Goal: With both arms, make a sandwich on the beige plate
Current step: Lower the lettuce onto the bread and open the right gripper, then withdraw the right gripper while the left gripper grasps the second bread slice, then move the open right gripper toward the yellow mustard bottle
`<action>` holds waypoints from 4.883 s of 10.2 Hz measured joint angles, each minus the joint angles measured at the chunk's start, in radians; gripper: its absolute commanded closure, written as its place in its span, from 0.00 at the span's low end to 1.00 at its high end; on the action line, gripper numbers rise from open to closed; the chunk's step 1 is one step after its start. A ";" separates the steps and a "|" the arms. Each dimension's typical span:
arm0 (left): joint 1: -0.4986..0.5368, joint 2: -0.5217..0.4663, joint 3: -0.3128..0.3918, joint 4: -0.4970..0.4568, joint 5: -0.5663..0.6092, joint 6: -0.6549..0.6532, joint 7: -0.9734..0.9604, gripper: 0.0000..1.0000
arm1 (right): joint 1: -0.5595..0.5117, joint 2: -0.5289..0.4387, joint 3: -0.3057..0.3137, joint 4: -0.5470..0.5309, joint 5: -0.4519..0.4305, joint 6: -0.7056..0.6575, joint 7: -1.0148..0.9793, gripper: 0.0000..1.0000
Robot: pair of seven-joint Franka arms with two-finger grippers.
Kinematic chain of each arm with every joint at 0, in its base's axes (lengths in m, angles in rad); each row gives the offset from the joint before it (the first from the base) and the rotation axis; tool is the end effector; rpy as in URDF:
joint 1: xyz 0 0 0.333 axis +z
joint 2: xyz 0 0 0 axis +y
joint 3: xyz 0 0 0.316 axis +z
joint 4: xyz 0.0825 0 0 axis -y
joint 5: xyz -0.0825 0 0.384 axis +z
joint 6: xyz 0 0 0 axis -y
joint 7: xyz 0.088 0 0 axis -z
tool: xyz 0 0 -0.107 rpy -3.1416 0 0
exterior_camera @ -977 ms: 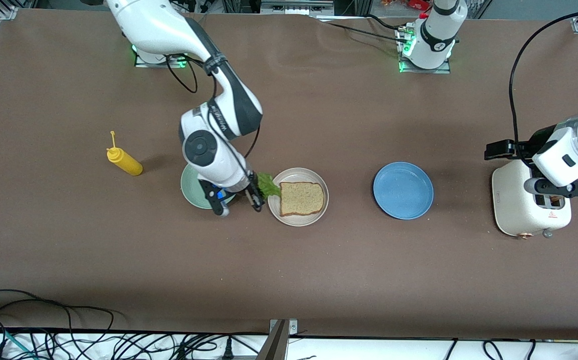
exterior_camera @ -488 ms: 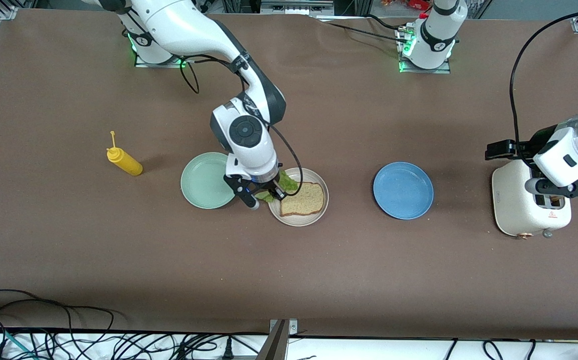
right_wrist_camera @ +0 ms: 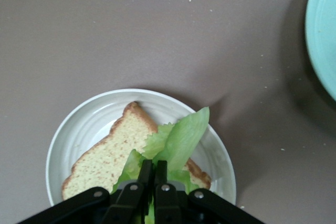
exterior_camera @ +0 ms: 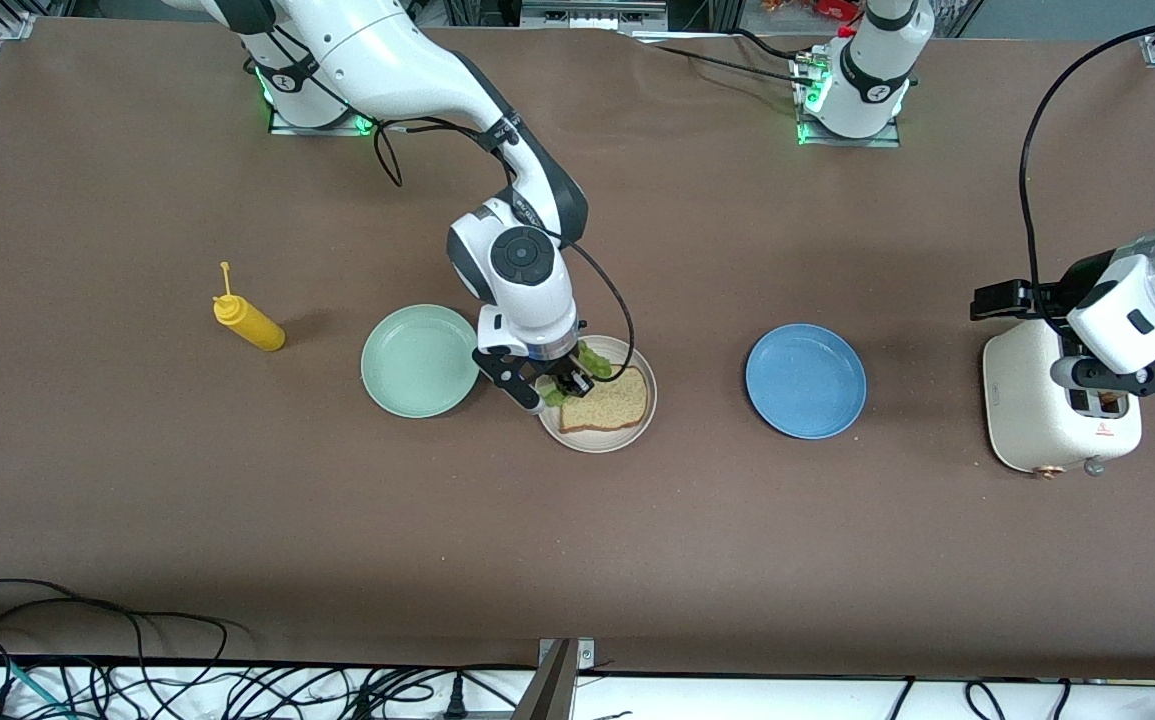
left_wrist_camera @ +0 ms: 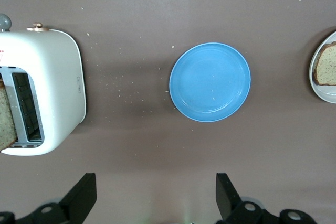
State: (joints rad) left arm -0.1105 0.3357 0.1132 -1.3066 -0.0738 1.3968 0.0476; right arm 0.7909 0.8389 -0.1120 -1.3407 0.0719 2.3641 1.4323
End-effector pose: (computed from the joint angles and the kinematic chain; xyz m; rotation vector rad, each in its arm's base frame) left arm 0.6298 -0.0187 0.5350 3.0757 -0.0777 -0.3750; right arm 0.5768 0.4931 0.2445 -2.7735 1.0998 -0.1716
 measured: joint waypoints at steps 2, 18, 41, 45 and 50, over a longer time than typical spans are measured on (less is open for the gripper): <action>0.000 0.000 0.000 0.000 0.000 0.000 0.000 0.00 | 0.000 0.002 -0.006 0.019 0.000 0.011 0.036 1.00; 0.012 0.005 0.001 0.000 0.000 0.004 0.000 0.00 | -0.006 0.012 -0.051 0.069 0.051 -0.024 0.158 0.00; 0.361 0.129 0.003 -0.134 0.069 0.368 0.526 0.00 | -0.533 -0.495 -0.527 -0.437 0.505 -0.717 -2.802 0.00; 0.372 0.139 0.001 -0.134 0.069 0.369 0.526 0.00 | -0.572 -0.495 -0.544 -0.567 0.560 -0.696 -3.214 0.00; 0.372 0.139 0.000 -0.134 0.069 0.369 0.526 0.00 | -0.606 -0.484 -0.544 -0.757 0.709 -0.607 -3.543 0.00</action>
State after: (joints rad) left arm 0.2614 0.4751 0.1127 -1.4402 -0.0050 1.7653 0.5738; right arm 0.1847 0.3547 -0.6559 -2.0974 0.7810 1.7576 -2.1109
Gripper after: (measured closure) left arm 0.000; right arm 0.000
